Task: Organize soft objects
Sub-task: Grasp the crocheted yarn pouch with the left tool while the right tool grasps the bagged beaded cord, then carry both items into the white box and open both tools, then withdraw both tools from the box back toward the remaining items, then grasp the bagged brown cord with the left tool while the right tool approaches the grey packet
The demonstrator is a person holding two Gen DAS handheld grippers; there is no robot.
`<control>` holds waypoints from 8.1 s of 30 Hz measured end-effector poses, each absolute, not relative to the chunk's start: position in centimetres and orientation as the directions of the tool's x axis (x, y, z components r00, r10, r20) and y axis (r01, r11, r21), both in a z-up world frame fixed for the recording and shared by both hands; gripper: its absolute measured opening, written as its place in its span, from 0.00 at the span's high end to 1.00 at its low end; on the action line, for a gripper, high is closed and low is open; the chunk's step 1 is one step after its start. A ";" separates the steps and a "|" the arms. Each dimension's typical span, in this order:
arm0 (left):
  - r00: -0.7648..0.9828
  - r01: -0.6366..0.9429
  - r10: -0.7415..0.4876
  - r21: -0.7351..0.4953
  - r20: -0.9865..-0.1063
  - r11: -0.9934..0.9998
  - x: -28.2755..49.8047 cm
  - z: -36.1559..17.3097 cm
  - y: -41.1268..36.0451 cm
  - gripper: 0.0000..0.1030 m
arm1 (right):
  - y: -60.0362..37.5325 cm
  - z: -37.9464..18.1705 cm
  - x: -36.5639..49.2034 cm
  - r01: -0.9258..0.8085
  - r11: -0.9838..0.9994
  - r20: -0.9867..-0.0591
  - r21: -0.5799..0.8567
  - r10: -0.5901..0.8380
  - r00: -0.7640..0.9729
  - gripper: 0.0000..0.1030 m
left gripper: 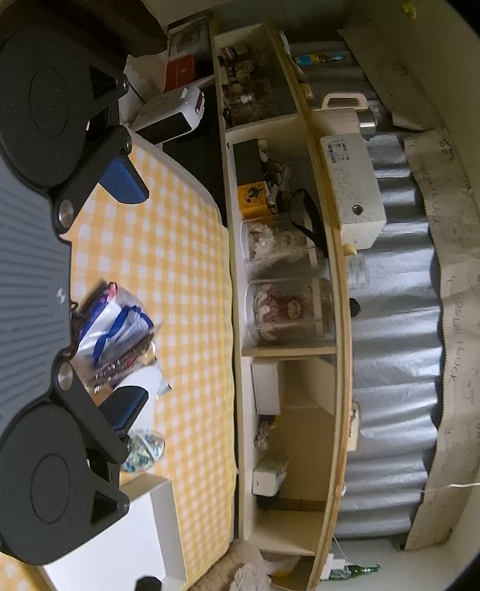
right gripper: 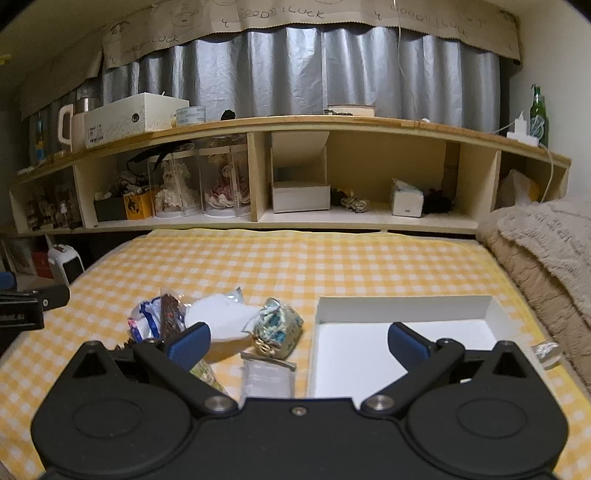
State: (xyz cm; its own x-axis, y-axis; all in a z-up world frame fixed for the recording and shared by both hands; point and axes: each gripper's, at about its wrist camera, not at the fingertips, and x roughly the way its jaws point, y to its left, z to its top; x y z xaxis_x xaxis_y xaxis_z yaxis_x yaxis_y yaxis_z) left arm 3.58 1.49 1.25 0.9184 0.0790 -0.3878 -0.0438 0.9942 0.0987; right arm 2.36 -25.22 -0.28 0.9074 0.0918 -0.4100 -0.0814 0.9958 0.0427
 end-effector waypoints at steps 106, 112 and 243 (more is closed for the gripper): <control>0.652 0.439 -0.514 -0.274 -0.558 0.855 19.2 -2.8 -21.3 0.49 | -42.9 -5.3 18.1 -0.040 0.998 -0.630 -0.043 0.004 0.777 0.40; 0.593 0.455 -0.565 -0.340 -0.574 0.823 21.7 -5.1 -24.8 0.49 | -45.9 -7.1 20.3 -0.013 0.998 -0.662 -0.068 -0.035 0.749 0.40; 0.704 0.082 -0.270 -0.303 -0.657 0.950 17.8 -7.8 1.6 0.44 | -25.1 -6.3 10.9 -0.197 0.970 -0.641 0.145 0.243 0.728 0.42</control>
State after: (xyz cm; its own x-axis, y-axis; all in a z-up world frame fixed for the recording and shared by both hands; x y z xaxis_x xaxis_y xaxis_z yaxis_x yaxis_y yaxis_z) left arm 17.78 1.63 -7.83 0.7042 -0.2699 -0.6567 0.0817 0.9496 -0.3027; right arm 10.94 -25.14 -6.33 0.7277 0.2432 -0.6413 -0.1966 0.9698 0.1446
